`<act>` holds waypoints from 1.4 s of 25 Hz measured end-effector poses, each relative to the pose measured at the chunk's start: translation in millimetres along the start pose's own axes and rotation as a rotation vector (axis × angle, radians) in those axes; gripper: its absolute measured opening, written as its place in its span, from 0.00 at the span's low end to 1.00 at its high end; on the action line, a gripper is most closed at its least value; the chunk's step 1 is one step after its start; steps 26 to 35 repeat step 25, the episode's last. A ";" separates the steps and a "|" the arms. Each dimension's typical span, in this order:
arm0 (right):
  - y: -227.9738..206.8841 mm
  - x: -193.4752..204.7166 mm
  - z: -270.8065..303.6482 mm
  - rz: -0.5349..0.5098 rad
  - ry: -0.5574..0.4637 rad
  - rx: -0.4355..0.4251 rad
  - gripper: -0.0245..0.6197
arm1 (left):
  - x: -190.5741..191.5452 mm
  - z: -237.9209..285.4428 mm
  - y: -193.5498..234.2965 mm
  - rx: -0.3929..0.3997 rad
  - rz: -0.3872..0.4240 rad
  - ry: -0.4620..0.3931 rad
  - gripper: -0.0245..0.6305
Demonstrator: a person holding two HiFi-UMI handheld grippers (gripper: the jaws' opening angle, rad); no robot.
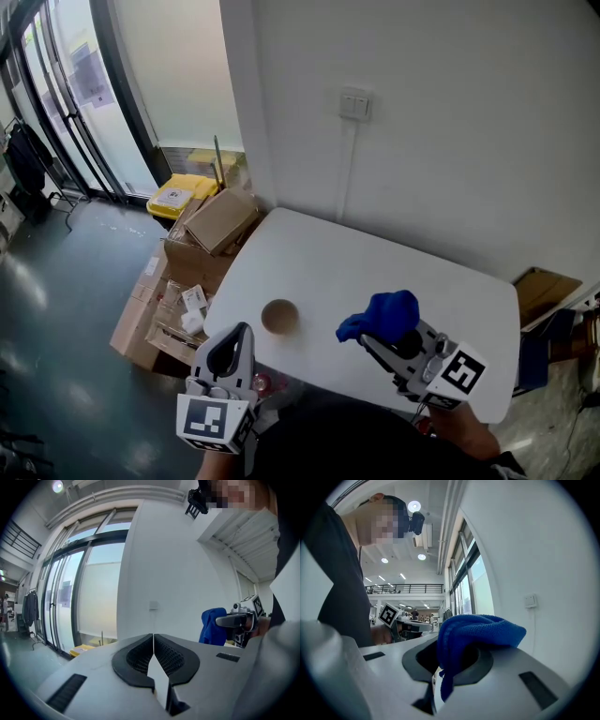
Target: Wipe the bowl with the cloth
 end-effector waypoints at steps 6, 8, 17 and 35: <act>4.0 -1.9 5.9 -0.018 0.001 -0.015 0.10 | 1.5 -3.2 -0.2 -0.004 -0.024 -0.008 0.07; 6.0 -1.2 6.9 -0.015 0.000 -0.011 0.10 | 4.0 -4.6 0.7 0.003 -0.011 -0.003 0.07; 5.7 1.0 3.7 0.008 -0.011 0.011 0.10 | 8.5 -4.7 -0.3 0.018 -0.008 0.009 0.07; 5.3 -0.3 4.5 -0.013 0.007 -0.012 0.10 | 8.8 -0.7 -8.0 0.032 -0.024 0.003 0.07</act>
Point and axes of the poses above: the fingertips, and each gripper's own axes: z forward along the fingers, y to its left, x out of its underside, the point moved 9 cm from there along -z, backward along the fingers, and after that the axes turned 1 degree about -y, right-handed, at the moved point
